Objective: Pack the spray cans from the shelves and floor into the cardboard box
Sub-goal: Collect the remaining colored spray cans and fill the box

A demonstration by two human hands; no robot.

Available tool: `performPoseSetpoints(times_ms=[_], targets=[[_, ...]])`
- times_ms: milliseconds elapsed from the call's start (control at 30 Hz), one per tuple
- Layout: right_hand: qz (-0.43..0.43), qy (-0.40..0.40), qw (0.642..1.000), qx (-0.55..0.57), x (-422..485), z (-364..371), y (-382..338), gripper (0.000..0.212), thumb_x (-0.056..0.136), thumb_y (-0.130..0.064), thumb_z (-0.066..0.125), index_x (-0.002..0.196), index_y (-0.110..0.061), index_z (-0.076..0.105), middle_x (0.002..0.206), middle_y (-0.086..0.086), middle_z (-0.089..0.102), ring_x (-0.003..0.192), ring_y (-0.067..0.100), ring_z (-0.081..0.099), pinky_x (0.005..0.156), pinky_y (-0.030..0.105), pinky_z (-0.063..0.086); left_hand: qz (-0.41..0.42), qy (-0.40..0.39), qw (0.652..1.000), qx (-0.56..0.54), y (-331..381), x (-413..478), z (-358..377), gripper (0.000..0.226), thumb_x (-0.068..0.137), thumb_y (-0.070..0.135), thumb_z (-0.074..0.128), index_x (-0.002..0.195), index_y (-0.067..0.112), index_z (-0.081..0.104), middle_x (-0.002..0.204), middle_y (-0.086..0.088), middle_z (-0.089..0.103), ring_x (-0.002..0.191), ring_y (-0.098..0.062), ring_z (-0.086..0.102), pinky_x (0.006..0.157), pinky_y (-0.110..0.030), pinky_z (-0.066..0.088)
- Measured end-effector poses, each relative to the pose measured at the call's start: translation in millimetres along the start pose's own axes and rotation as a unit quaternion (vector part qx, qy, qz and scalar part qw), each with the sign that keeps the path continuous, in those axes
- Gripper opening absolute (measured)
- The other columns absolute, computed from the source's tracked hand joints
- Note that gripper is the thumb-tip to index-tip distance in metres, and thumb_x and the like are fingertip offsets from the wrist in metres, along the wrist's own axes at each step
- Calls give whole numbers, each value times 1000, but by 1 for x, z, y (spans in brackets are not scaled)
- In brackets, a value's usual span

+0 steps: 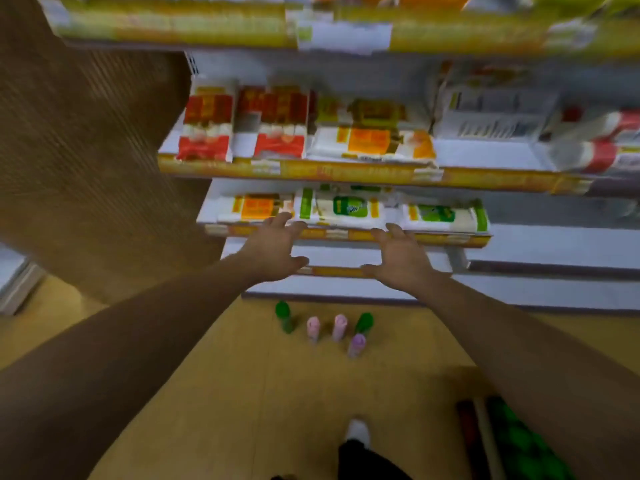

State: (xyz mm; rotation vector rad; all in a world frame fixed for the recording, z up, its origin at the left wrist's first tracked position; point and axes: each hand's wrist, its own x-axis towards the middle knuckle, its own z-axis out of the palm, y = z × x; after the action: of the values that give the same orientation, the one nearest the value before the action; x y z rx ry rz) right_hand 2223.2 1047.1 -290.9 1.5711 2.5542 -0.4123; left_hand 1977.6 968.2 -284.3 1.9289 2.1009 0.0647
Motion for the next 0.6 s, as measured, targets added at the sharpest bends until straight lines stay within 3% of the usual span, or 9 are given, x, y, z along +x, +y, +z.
performPoseSetpoints(times_ms=[300, 400, 600], targets=[[10, -151, 983, 102, 66, 158, 13, 80, 85, -53, 70, 151, -20, 39, 154, 11, 38, 136, 35, 43, 107, 42, 43, -130, -91, 980, -117, -37, 35, 147, 78, 83, 48, 73, 149, 19, 42, 154, -15, 38, 140, -35, 37, 110, -43, 39], [33, -169, 974, 145, 81, 231, 11, 86, 78, -54, 76, 148, -18, 43, 149, 9, 45, 134, 32, 46, 106, 40, 43, -166, -111, 969, -143, -68, 38, 213, 79, 83, 41, 77, 149, 17, 41, 151, -14, 41, 134, -36, 43, 108, -42, 41], [124, -181, 946, 237, 119, 392, 3, 91, 81, -49, 78, 154, -21, 32, 153, 9, 42, 133, 30, 48, 103, 40, 44, -261, -134, 939, -181, -142, 51, 366, 90, 81, 42, 79, 153, 15, 33, 150, -16, 40, 135, -36, 43, 104, -44, 42]])
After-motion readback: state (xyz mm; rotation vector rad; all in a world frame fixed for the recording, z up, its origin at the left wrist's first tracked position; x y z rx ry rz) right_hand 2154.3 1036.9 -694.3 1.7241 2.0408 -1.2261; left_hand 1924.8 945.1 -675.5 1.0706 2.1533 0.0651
